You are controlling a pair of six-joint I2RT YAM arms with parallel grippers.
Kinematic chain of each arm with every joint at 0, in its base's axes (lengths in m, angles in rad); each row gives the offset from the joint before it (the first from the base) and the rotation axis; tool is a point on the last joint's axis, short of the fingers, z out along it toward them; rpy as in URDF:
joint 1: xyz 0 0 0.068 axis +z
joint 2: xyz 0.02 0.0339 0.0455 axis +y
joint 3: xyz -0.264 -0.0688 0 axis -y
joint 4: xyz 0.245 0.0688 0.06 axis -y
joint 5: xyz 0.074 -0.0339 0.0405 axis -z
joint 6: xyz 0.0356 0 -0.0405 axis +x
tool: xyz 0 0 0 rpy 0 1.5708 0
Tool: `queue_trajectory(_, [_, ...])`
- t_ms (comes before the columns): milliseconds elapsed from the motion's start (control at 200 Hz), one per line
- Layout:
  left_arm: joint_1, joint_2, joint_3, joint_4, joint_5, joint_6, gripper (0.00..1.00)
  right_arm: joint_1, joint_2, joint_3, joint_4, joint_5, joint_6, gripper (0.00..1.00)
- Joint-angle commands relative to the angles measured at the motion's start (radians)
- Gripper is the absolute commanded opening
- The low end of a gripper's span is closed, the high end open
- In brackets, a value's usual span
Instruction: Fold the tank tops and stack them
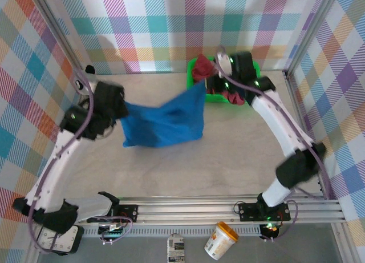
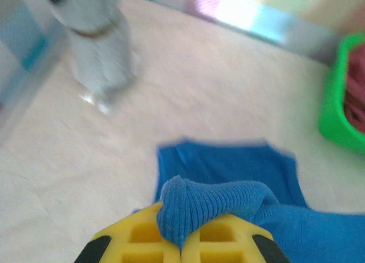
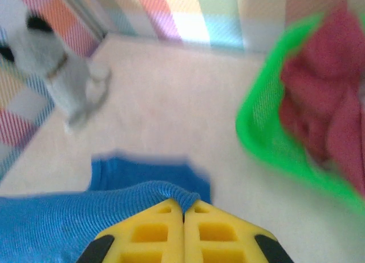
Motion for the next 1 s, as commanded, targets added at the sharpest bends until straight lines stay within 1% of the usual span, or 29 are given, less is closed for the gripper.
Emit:
queue_trajectory(0, [0.153, 0.131, 0.236, 0.101, 0.046, 0.259, 0.00, -0.001, 0.183, 0.311, 0.149, -0.044, -0.021, 0.00])
queue_trajectory(75, [0.210, 0.241, 0.434, 0.093, 0.062, 0.306, 0.00, -0.001, 0.360, 0.659, 0.072, -0.057, -0.018, 0.00])
queue_trajectory(100, [0.220, 0.276, 0.501, 0.083, 0.056, 0.324, 0.00, -0.001, 0.400, 0.751, 0.058, -0.056, -0.020, 0.00])
queue_trajectory(130, [0.228, 0.312, 0.587, 0.071, 0.056, 0.341, 0.00, -0.002, 0.433, 0.821, 0.065, -0.054, -0.013, 0.00])
queue_trajectory(185, [0.245, 0.363, 0.700, 0.046, 0.091, 0.360, 0.00, -0.012, 0.456, 0.892, 0.082, -0.062, 0.005, 0.00])
queue_trajectory(230, [0.247, 0.389, 0.771, 0.032, 0.092, 0.383, 0.00, -0.018, 0.445, 0.891, 0.095, -0.070, 0.019, 0.00])
queue_trajectory(315, [0.248, 0.406, 0.860, 0.004, 0.142, 0.415, 0.00, -0.024, 0.394, 0.846, 0.060, -0.112, 0.034, 0.00])
queue_trajectory(360, [0.249, 0.397, 0.864, -0.019, 0.158, 0.417, 0.00, -0.022, 0.334, 0.754, 0.048, -0.127, 0.027, 0.00])
queue_trajectory(405, [0.248, 0.375, 0.837, -0.050, 0.200, 0.405, 0.00, -0.021, 0.247, 0.596, 0.079, -0.132, 0.032, 0.00])
queue_trajectory(440, [0.248, 0.343, 0.769, -0.065, 0.236, 0.391, 0.00, -0.021, 0.172, 0.461, 0.110, -0.134, 0.030, 0.00])
queue_trajectory(480, [0.248, 0.281, 0.632, -0.050, 0.279, 0.364, 0.00, -0.021, 0.095, 0.322, 0.115, -0.123, 0.012, 0.00])
queue_trajectory(525, [0.247, 0.187, 0.427, 0.001, 0.339, 0.323, 0.00, -0.025, 0.019, 0.184, 0.103, -0.112, 0.001, 0.00])
queue_trajectory(605, [0.233, 0.003, 0.032, 0.116, 0.401, 0.222, 0.00, -0.040, -0.098, -0.095, 0.112, -0.134, 0.033, 0.00])
queue_trajectory(670, [0.188, -0.116, -0.235, 0.151, 0.417, 0.137, 0.00, -0.055, -0.157, -0.300, 0.105, -0.149, 0.067, 0.00])
queue_trajectory(755, [0.113, -0.257, -0.585, 0.240, 0.470, 0.004, 0.00, -0.060, -0.204, -0.571, 0.111, -0.125, 0.065, 0.00])
queue_trajectory(795, [0.060, -0.306, -0.725, 0.295, 0.503, -0.073, 0.00, -0.083, -0.211, -0.671, 0.113, -0.128, 0.065, 0.00])
queue_trajectory(820, [0.012, -0.329, -0.787, 0.308, 0.487, -0.123, 0.00, -0.100, -0.211, -0.722, 0.109, -0.130, 0.063, 0.00])
queue_trajectory(860, [-0.093, -0.359, -0.871, 0.343, 0.447, -0.198, 0.00, -0.131, -0.204, -0.785, 0.086, -0.118, 0.063, 0.00])
queue_trajectory(900, [-0.181, -0.375, -0.922, 0.361, 0.406, -0.274, 0.00, -0.159, -0.204, -0.834, 0.063, -0.101, 0.061, 0.00])
queue_trajectory(955, [-0.340, -0.374, -0.974, 0.388, 0.332, -0.380, 0.00, -0.192, -0.221, -0.896, 0.050, -0.063, 0.081, 0.00])
queue_trajectory(995, [-0.420, -0.353, -0.995, 0.390, 0.298, -0.441, 0.00, -0.205, -0.229, -0.921, 0.034, -0.028, 0.079, 0.00])
